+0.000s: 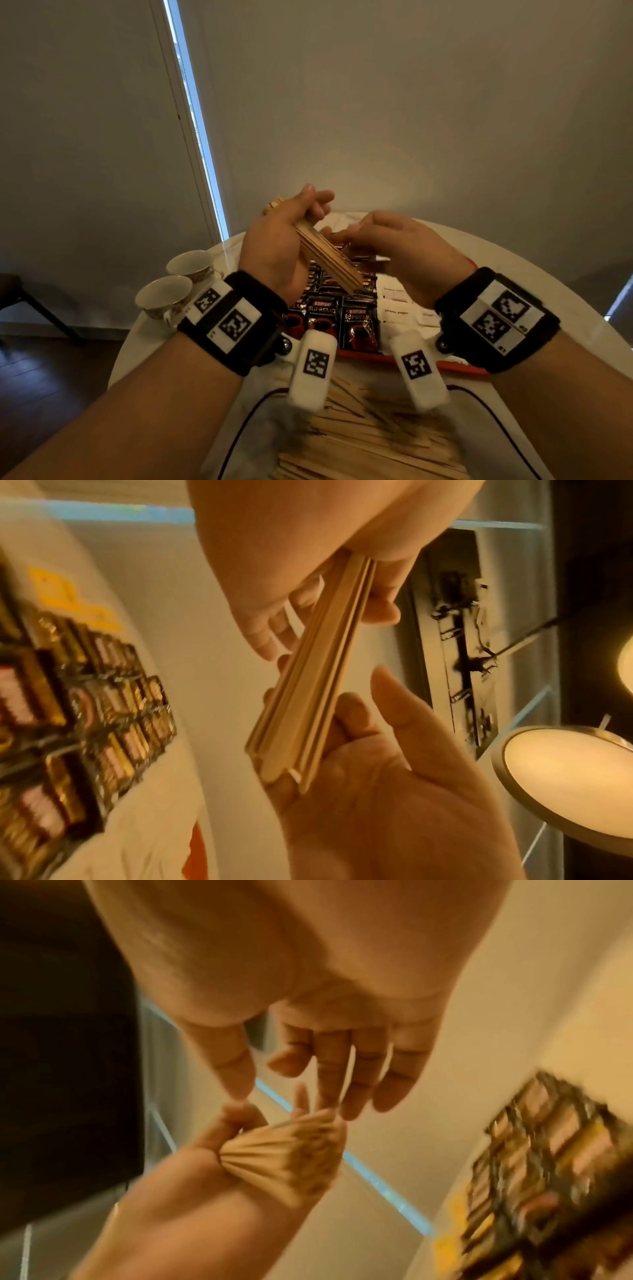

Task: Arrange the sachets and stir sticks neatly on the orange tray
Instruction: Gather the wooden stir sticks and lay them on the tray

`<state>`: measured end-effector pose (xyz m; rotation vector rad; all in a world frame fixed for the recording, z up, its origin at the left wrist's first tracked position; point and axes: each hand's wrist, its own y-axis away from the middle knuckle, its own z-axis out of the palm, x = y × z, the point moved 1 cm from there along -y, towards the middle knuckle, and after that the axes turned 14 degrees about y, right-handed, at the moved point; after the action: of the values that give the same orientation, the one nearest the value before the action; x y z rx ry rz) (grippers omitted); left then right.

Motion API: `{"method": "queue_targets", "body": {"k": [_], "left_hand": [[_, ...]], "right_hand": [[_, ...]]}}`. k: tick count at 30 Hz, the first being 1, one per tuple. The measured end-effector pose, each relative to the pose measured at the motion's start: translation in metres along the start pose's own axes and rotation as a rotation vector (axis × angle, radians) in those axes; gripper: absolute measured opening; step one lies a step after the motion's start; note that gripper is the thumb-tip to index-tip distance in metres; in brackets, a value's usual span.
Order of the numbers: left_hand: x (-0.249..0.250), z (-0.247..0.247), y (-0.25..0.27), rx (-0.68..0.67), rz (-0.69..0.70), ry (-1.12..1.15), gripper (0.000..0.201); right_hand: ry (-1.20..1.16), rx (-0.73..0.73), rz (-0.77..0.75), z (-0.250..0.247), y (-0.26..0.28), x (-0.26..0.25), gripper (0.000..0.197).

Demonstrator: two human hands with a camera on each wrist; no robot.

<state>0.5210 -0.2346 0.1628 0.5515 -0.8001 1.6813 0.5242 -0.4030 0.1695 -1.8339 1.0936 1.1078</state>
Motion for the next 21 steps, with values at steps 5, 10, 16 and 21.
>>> {"method": "queue_targets", "body": {"k": [5, 10, 16, 21], "left_hand": [[-0.02, 0.011, 0.0, -0.005, -0.276, 0.074, 0.025], [-0.038, 0.034, 0.01, -0.068, -0.433, 0.002, 0.024], [-0.059, 0.05, 0.005, 0.003, -0.512, -0.269, 0.057], [-0.066, 0.055, 0.008, -0.026, -0.546, -0.563, 0.039]], "right_hand": [[0.514, -0.04, -0.237, 0.0, 0.014, -0.013, 0.043], [0.616, 0.035, -0.27, -0.007, 0.017, -0.009, 0.042], [0.591, 0.163, 0.017, -0.043, 0.02, 0.014, 0.04], [0.776, 0.228, 0.474, -0.093, 0.02, 0.063, 0.024]]}}
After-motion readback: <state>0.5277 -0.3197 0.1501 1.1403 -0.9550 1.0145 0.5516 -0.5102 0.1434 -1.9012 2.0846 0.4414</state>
